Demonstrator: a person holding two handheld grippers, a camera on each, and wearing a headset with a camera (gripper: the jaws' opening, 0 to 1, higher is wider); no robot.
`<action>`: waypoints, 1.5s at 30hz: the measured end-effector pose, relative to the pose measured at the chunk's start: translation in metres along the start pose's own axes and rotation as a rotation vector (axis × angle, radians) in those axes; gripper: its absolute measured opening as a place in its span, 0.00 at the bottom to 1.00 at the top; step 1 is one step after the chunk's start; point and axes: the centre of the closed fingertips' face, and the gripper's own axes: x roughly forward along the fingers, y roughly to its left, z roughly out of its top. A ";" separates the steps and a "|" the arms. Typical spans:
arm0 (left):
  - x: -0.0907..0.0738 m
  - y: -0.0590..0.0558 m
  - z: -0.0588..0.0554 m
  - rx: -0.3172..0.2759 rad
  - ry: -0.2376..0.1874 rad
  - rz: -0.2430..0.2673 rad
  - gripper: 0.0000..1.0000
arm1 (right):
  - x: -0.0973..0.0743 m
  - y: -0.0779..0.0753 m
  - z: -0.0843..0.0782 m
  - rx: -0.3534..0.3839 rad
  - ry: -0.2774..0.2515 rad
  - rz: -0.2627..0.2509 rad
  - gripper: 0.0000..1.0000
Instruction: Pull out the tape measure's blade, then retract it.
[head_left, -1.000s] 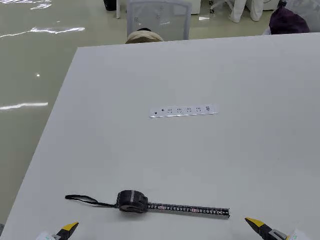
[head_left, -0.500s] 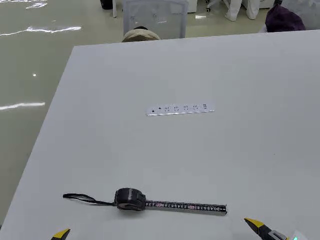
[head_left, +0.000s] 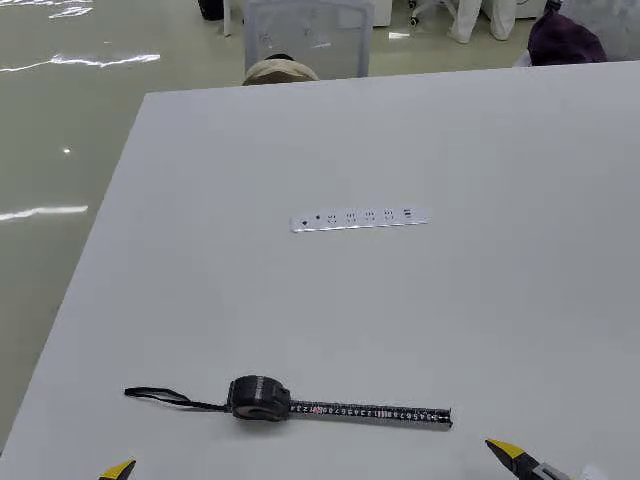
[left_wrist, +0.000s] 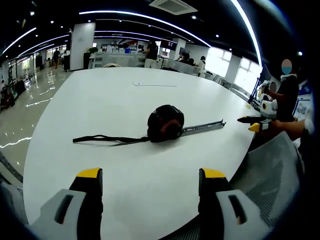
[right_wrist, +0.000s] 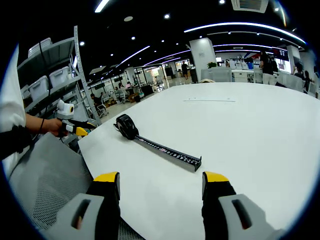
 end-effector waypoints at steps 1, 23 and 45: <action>0.000 0.000 0.000 0.000 -0.001 0.000 0.77 | 0.000 0.000 0.000 0.000 0.000 -0.001 0.67; 0.027 -0.008 0.029 -0.001 0.016 0.027 0.77 | -0.001 0.000 0.003 0.020 -0.024 -0.008 0.65; 0.055 -0.026 0.037 -0.049 0.008 0.014 0.77 | -0.001 -0.003 0.009 0.015 -0.038 -0.013 0.64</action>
